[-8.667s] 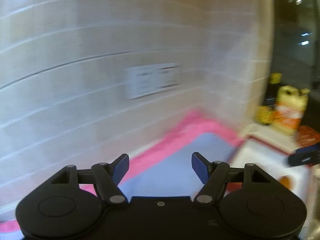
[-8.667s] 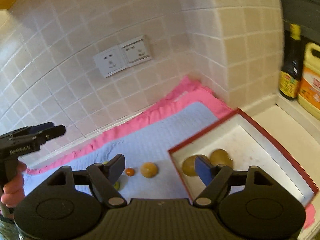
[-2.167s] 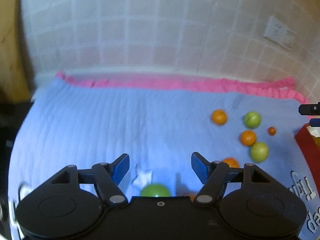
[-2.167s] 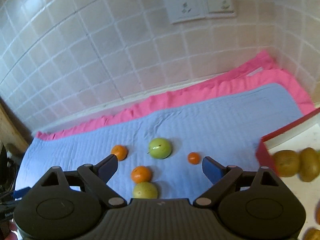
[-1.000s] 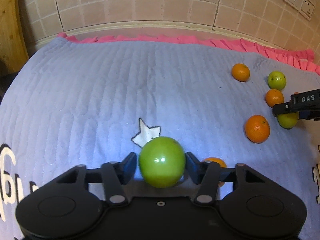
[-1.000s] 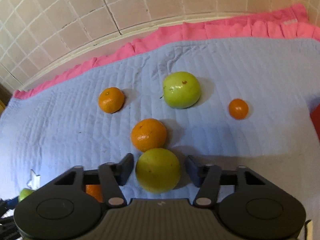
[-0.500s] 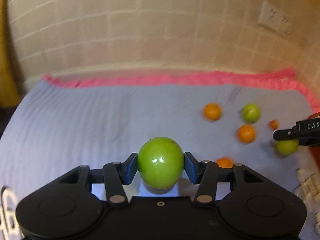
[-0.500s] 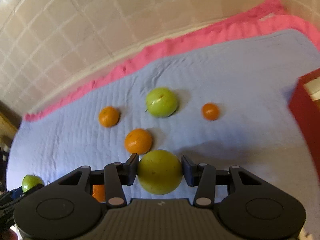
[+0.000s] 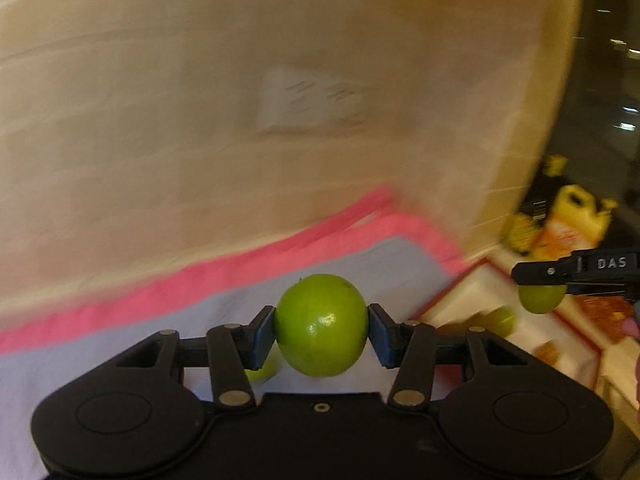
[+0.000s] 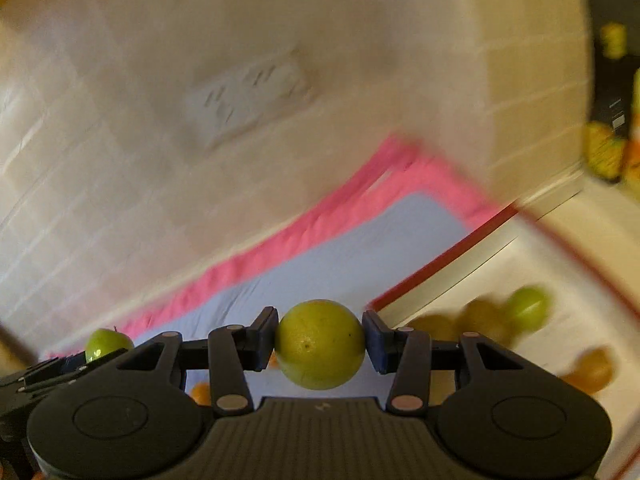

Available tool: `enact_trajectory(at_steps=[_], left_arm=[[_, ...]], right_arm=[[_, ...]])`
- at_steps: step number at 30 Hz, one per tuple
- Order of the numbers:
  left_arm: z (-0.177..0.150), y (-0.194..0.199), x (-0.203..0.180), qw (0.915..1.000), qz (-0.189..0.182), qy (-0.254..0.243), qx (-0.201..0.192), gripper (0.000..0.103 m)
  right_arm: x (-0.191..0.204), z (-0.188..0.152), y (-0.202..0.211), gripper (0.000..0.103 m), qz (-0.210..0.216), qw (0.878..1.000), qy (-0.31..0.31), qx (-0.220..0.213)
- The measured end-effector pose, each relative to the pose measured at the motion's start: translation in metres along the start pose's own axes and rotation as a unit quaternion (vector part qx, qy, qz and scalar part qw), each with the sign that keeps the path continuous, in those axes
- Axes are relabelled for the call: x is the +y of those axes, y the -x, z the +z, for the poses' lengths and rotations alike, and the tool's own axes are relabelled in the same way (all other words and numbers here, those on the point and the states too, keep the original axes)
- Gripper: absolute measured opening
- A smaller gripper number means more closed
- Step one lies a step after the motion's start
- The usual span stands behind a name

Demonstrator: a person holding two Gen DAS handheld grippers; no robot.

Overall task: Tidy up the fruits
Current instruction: 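Carry green apple and pear into the red box and open both grippers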

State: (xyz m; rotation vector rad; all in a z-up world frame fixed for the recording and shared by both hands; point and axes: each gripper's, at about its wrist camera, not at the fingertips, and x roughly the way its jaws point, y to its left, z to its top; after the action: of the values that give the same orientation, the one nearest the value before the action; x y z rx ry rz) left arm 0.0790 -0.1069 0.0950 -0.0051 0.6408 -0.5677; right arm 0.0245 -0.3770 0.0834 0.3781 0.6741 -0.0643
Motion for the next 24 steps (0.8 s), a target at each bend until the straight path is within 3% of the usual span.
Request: enact_trajectory(at_steps=[5,7,11,17,24], left_arm=[[0.035,-0.03,-0.063,0.9956,-0.084,-0.041,-0.005,0.059],[0.044,-0.043,-0.086,0.9906,-0.128,-0.048,0.002,0.059],[0.05,-0.069,-0.135,0.9806,-0.177,-0.084,0.013,0.059],[0.033,-0.121,-0.184,0.9691,-0.2,-0.123,0.075,0.059],[-0.005,-0.148,-0.193,0.9528,-0.226,-0.137,0.15,0.059]], right_arm=[[-0.057,0.03,0.035,0.048,-0.061,0.996,-0.031,-0.05],[-0.079,0.036,0.041,0.048,-0.075,0.994,-0.049,-0.057],[-0.119,0.036,0.04,0.048,-0.108,0.99,-0.076,-0.055],[-0.168,0.016,0.025,0.048,-0.112,0.984,-0.136,-0.029],[-0.184,-0.002,-0.005,0.048,-0.124,0.981,-0.149,0.004]])
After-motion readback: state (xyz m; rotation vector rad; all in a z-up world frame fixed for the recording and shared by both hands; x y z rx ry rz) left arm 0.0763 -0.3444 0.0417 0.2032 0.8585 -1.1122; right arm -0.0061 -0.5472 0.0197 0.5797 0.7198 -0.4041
